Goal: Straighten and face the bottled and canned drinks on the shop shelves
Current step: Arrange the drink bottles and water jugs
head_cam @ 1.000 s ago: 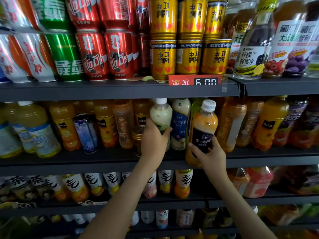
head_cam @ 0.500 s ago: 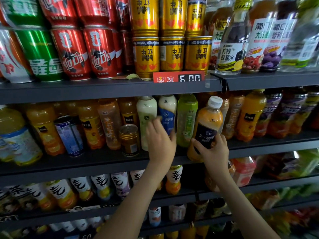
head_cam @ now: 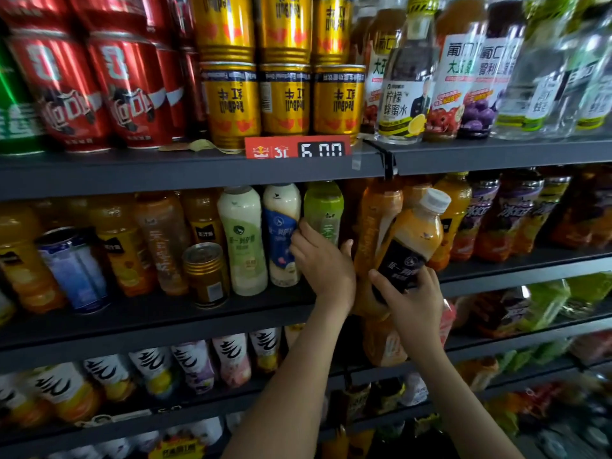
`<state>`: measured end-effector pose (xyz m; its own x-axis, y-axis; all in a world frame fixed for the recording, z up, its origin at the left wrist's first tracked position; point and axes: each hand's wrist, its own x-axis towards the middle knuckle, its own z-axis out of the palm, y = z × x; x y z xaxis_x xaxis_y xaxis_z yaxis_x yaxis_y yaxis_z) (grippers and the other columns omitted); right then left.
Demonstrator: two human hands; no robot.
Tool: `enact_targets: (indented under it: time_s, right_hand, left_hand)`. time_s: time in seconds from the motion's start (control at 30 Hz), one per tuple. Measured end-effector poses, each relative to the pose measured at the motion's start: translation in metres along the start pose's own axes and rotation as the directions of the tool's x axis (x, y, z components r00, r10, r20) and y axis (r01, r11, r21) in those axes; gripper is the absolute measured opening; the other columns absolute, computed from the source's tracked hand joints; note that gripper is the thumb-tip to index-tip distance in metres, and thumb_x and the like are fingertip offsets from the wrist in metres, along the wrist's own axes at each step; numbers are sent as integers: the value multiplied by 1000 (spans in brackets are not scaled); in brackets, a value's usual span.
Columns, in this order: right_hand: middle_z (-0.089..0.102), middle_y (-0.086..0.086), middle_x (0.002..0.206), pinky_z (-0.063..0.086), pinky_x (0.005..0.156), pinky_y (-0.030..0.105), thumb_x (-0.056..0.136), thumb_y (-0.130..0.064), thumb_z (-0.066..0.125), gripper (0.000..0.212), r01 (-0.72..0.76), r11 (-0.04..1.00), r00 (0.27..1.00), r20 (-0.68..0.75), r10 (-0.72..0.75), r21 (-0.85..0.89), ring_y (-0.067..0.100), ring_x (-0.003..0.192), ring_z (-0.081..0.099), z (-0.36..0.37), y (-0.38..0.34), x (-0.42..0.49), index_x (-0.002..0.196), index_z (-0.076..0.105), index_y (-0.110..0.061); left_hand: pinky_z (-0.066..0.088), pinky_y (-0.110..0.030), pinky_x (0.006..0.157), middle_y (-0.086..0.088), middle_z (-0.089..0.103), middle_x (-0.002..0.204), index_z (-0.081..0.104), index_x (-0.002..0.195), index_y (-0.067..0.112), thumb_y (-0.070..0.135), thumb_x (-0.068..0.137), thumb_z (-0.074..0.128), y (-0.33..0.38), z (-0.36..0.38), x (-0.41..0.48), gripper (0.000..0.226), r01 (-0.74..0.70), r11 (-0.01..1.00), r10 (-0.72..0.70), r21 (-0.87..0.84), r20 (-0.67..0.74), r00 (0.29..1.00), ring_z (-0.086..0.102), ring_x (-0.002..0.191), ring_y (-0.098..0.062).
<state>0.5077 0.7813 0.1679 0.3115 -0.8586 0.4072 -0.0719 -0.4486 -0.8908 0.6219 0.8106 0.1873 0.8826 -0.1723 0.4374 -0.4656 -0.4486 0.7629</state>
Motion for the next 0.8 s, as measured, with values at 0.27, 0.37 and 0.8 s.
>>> enact_targets:
  time_s: [0.27, 0.37, 0.8]
  right_hand:
    - [49, -8, 97, 38, 66, 9, 74, -31, 79, 30, -28, 1000, 999, -17, 27, -4, 0, 87, 50, -24, 14, 12, 95, 59, -25]
    - [49, -8, 96, 39, 64, 0, 74, -27, 79, 30, -12, 1000, 1000, -7, 12, 12, -15, 84, 49, -25, 12, 13, 94, 58, -23]
    - [48, -18, 100, 43, 89, 23, 74, -31, 79, 50, 140, 989, 980, 137, -145, 51, 7, 107, 49, 55, -4, 8, 116, 57, -17]
  left_hand:
    - [40, -36, 94, -16, 43, 129, 35, 132, 5, 16, 75, 76, 7, 15, 4, 71, 112, 979, -129, -173, -88, 988, 43, 117, -30]
    - [51, -23, 78, -6, 51, 114, 31, 126, 10, 12, 81, 71, 1, 5, -3, 61, 85, 923, -87, -376, 10, 996, 56, 103, -20]
    - [48, -8, 72, 18, 61, 98, 46, 110, 30, 22, 74, 78, -59, -111, -27, 49, -7, 879, 23, -476, 27, 999, 60, 90, 9]
